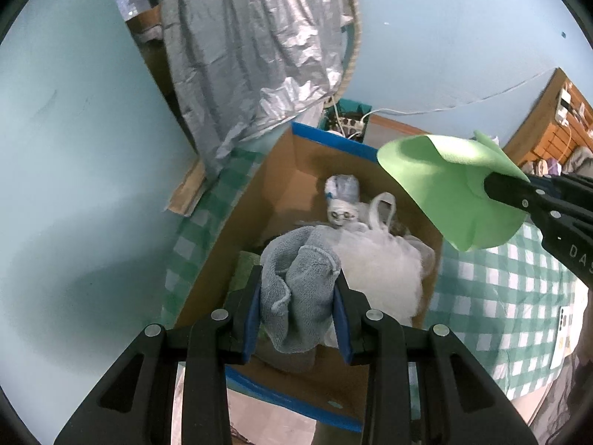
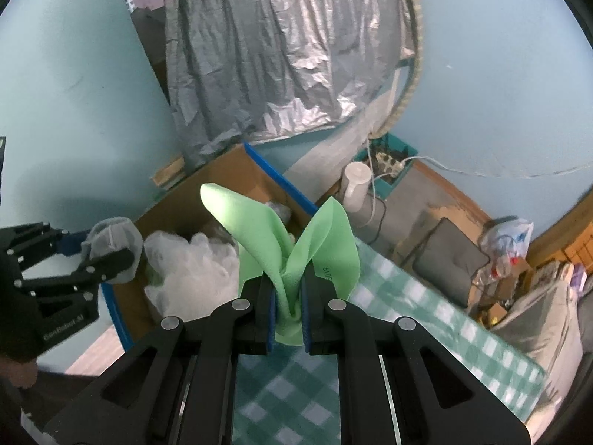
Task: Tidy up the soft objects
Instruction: 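Carry the grey sock with the left gripper while the right carries the cloth toward the box, then open the left gripper over the box while the right releases the green cloth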
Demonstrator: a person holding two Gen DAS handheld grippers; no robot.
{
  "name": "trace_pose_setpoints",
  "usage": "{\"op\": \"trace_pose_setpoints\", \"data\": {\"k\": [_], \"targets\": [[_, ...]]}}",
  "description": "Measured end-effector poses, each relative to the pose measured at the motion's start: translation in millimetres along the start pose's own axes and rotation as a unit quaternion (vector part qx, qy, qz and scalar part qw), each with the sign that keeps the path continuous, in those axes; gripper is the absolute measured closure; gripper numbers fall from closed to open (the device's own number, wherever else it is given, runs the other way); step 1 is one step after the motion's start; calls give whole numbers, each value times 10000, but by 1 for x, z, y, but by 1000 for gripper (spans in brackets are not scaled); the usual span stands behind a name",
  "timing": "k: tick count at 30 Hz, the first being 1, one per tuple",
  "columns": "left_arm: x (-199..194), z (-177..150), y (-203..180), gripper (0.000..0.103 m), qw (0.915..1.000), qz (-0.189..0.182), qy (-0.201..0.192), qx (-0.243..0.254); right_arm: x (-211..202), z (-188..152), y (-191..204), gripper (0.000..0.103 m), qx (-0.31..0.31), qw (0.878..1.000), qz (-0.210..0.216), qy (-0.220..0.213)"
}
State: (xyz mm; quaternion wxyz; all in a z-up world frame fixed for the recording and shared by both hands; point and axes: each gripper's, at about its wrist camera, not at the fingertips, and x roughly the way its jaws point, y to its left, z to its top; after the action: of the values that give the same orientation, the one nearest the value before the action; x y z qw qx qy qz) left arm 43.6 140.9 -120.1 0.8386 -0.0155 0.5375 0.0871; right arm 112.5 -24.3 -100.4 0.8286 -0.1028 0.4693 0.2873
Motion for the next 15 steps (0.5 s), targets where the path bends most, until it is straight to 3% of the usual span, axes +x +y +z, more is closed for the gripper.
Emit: {"op": "trace_pose_setpoints", "data": {"k": [15], "targets": [[43,20,25,68,9995,-68,207,-217,62,43,33,93,-281,9988,106,382]]}}
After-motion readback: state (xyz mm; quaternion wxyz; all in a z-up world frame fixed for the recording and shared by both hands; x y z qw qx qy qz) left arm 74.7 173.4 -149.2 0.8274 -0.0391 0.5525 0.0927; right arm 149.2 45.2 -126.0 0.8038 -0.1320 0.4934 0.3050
